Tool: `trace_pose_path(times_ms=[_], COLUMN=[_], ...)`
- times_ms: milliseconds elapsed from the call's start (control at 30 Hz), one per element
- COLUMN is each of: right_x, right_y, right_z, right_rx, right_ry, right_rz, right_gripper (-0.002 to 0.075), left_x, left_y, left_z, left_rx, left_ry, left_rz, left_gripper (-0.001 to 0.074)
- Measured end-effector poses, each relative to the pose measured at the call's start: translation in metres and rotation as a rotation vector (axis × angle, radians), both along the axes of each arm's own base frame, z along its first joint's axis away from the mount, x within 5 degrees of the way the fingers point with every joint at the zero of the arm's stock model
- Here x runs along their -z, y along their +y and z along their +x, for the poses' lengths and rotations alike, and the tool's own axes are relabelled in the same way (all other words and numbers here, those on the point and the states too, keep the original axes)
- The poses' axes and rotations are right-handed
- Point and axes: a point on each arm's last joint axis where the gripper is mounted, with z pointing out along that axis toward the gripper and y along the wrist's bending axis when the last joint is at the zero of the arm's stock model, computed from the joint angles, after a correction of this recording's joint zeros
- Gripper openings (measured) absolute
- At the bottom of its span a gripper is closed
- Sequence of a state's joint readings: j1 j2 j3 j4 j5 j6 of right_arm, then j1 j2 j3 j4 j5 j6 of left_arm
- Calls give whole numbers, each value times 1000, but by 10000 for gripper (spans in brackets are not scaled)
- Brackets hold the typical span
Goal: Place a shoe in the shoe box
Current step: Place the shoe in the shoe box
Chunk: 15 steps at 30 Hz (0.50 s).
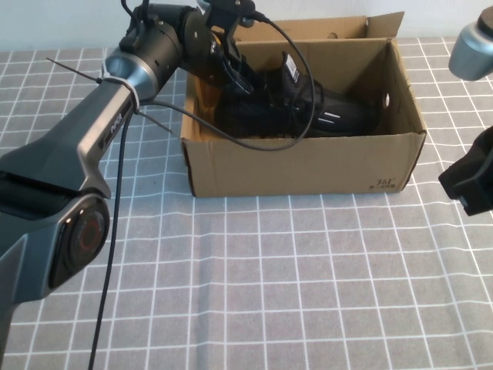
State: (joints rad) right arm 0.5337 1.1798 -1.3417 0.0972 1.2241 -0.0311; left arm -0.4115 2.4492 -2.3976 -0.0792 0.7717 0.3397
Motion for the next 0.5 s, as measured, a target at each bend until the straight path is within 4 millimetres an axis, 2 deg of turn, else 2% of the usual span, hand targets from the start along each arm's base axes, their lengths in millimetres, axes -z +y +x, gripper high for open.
trace_pose_path(times_ms=[500], right_x=[0], right_y=[0], right_z=[0], right_rx=[-2], right_ry=[0], right_rz=[0], right_gripper=[-3], left_x=[2], left_y=[-1], left_z=[2], left_rx=[58], left_ry=[-37], left_rz=[25], left_gripper=[24])
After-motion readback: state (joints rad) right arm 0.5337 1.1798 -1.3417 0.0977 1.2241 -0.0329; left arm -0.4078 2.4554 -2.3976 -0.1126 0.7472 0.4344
